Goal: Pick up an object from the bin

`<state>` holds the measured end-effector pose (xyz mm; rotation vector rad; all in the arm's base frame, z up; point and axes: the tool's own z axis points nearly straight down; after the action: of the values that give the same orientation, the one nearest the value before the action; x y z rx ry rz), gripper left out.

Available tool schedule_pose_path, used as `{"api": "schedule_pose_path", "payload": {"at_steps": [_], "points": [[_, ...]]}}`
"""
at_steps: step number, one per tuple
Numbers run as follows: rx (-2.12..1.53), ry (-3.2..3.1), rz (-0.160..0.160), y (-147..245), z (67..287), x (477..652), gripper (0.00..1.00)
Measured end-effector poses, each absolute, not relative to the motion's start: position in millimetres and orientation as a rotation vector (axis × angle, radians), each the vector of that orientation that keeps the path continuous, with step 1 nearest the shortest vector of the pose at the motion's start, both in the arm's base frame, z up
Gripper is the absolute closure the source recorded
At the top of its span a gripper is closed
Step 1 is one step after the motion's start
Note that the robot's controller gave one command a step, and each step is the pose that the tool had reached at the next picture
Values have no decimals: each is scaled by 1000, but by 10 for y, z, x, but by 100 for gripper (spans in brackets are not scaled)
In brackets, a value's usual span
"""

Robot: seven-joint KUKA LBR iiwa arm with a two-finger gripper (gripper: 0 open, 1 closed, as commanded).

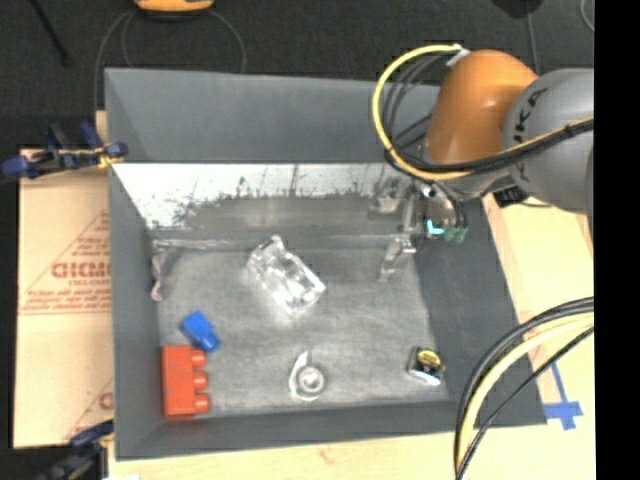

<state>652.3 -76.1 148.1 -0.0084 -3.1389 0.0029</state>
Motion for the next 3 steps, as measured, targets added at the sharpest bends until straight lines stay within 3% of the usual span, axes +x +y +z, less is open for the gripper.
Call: {"api": "schedule_pose_path", "payload": {"at_steps": [1,2,3], "points": [[-126,-3147,0,-136,835,5890,0],[-108,-3147,4,360,781,6201,0],[-109,-3136,2,351,810,6184,100]]}}
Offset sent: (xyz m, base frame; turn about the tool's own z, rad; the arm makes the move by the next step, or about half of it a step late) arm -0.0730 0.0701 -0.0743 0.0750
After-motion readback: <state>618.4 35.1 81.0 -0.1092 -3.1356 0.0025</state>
